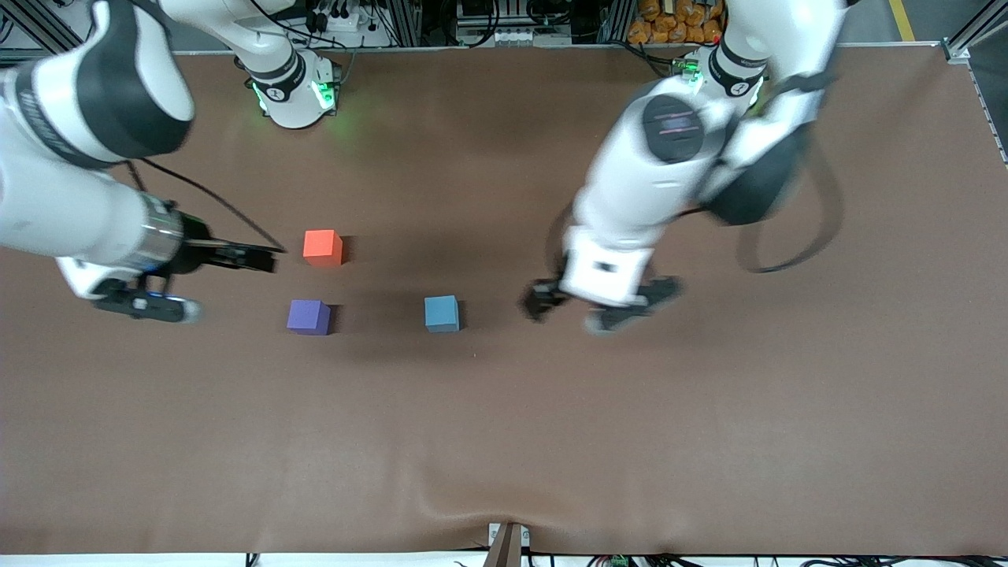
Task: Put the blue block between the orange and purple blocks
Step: 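Open the left gripper and withdraw while the right gripper descends, then grasp the blue cube with the right gripper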
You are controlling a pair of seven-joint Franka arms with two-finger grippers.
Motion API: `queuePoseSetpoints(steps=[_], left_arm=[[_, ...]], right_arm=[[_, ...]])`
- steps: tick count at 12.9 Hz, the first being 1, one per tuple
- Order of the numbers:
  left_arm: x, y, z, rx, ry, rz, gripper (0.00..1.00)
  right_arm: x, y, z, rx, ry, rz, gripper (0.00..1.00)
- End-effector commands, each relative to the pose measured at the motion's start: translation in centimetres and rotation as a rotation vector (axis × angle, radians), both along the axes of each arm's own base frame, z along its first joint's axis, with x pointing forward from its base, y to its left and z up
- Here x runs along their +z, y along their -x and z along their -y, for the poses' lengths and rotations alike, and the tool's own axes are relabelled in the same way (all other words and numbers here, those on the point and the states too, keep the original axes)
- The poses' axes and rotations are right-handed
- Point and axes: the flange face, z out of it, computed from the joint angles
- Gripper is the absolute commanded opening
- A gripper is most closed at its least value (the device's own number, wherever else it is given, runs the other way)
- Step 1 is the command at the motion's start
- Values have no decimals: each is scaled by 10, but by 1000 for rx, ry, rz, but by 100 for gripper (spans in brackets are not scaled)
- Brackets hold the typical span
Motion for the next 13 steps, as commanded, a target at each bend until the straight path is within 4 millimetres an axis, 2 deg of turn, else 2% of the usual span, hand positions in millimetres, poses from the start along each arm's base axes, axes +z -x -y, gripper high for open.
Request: queuePoseSetpoints(steps=[1, 3, 4, 5, 6, 7, 8, 11, 13], left_arm=[[38, 0, -103, -113, -155, -26, 100], [79, 3, -186, -190, -188, -45, 100], [93, 8, -223, -204, -197, -57, 100], [100, 10, -260, -218, -201, -72, 100], [104, 16, -281, -232, -198, -80, 100], [106, 21, -295, -218, -188, -81, 100], [106, 22, -298, -211, -171, -83, 100], [114, 30, -297, -223, -152, -86, 100], [116, 38, -299, -256, -156, -109, 100]], right_arm=[[-30, -7, -51, 31, -57, 8, 100], [-68, -7, -102, 72, 6, 37, 100], [-83, -7, -116, 55, 24, 42, 100], [-103, -2, -136, 61, 39, 21, 100], [-124, 2, -156, 72, 48, 11, 100], [-151, 8, -174, 90, 56, 10, 100], [-170, 14, -186, 97, 52, 35, 100], [-233, 29, -215, 102, 64, 78, 100], [-260, 37, -228, 121, 143, 103, 100]])
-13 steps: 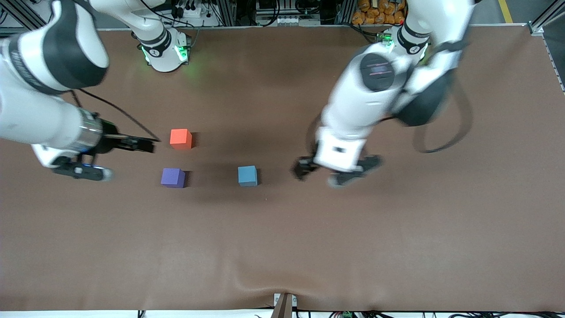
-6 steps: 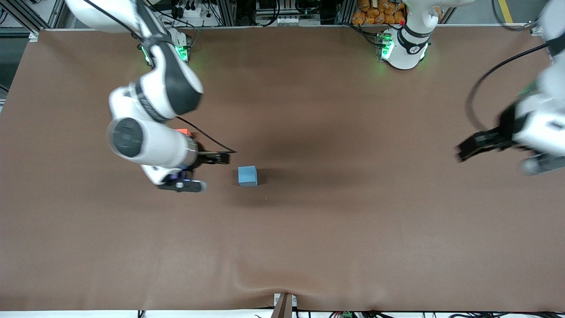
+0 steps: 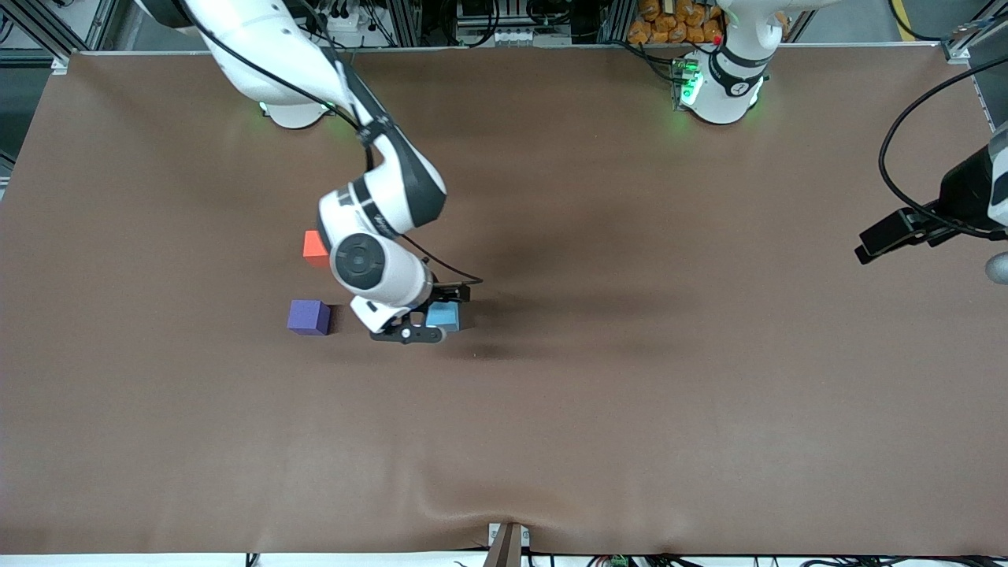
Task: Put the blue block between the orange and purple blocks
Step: 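Grasp the blue cube with the right gripper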
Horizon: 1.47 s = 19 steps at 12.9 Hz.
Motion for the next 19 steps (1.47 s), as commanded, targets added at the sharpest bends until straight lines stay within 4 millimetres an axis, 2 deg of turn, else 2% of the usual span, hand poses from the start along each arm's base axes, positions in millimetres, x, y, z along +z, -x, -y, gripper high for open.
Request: queuePoseSetpoints(steps=[1, 4, 6, 7, 10, 13, 14, 16, 18, 19], left_arm=[[5, 23, -12, -31, -4, -32, 100], [-1, 44, -14, -24, -17, -33, 100], [-4, 49, -23, -13, -22, -41, 100], [1, 53, -22, -19, -24, -33, 100], [5, 52, -21, -21, -23, -24, 100], [3, 49, -9, -43, -24, -14, 100], [3, 50, 2, -65, -24, -14, 100], [10, 51, 9, -98, -30, 2, 100], [2, 45, 6, -99, -14, -13, 100], [2, 45, 6, -112, -9, -14, 100]], right_arm=[[-23, 5, -9, -9, 90, 44, 100], [-28, 9, -15, -1, 92, 45, 100], [-35, 9, -19, -11, 85, 61, 100], [-42, 13, -24, 0, 92, 58, 100], [-58, 9, -24, 28, 111, 105, 100], [-64, 9, -23, 39, 115, 105, 100], [-64, 7, -22, 40, 116, 105, 88], [-61, 6, -21, 50, 113, 108, 40], [-50, 1, -22, 35, 104, 117, 20], [-47, 0, -20, 27, 103, 118, 18]])
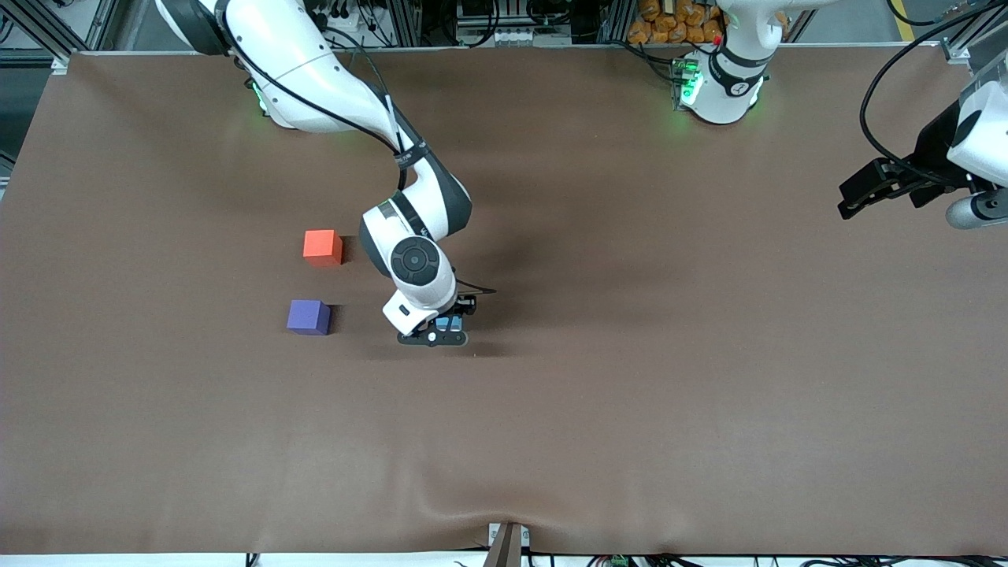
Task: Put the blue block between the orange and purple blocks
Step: 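Grasp the blue cube with the right gripper, then carry the blue cube with the right gripper between orange and purple cubes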
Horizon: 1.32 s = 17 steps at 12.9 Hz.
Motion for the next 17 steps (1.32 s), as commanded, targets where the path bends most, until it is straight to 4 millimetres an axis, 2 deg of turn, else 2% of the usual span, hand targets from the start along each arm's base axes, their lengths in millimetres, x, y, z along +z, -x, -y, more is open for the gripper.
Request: queuePoseSetpoints(steps=[1, 4, 6, 7, 9, 11, 12, 14, 17], left_arm=[[4, 1, -7, -34, 19, 7, 100], [2, -1, -9, -36, 22, 2, 100], [-15, -8, -11, -44, 12, -27, 100], [-16, -10, -13, -45, -1, -26, 100], [-4, -6, -16, -49, -31, -1, 100], [8, -4, -19, -42, -29, 21, 100], [17, 0, -23, -38, -30, 37, 100], [28, 7, -33, -24, -29, 52, 100], [28, 10, -23, -72, -25, 46, 100]], right_arm=[[19, -7, 9, -11, 8, 5, 18], [70, -15, 56, -46, 49, -83, 18], [89, -18, 105, -9, 35, -104, 18], [96, -13, 126, 9, 30, -117, 18], [110, 3, 173, 11, 20, -131, 18], [113, 24, 206, -11, 14, -130, 18], [111, 31, 230, -42, 6, -116, 18], [100, 42, 250, -28, 1, -119, 18], [79, 48, 275, -35, -5, -111, 18]])
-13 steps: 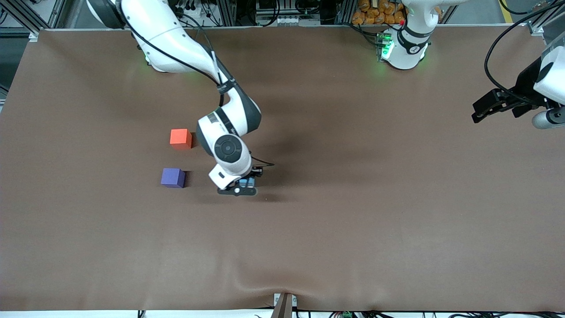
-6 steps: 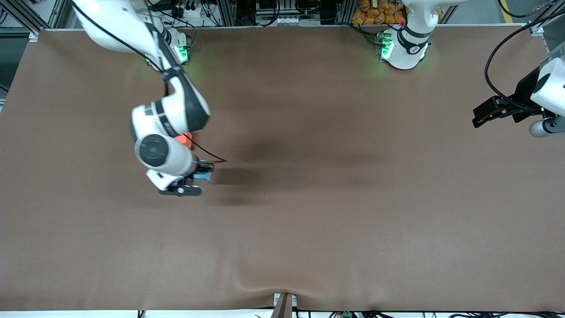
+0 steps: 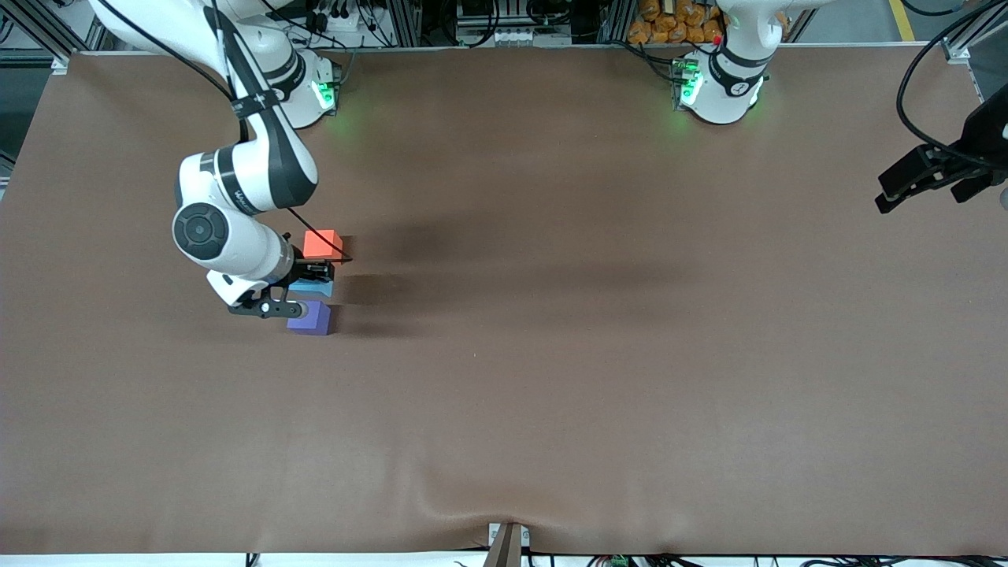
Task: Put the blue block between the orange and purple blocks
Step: 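Carry the blue cube with the right gripper between orange and purple cubes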
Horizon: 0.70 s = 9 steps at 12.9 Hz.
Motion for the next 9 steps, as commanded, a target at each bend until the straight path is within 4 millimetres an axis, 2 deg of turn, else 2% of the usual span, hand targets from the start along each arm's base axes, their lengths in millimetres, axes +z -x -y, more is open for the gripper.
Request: queuePoseSetpoints(steps=[1, 3, 7, 9], left_arm=[[1, 4, 4, -60, -13, -9, 100], [-5, 4, 3, -85, -12, -22, 100], [-6, 24, 3, -81, -36, -52, 100], [-7, 27, 2, -78, -38, -54, 100]], right_arm=[[-10, 15, 25, 15, -6, 5, 18], [-18, 19, 34, 13, -10, 12, 18], [-24, 22, 29, 24, -10, 14, 18], [-28, 24, 30, 24, -9, 11, 18]])
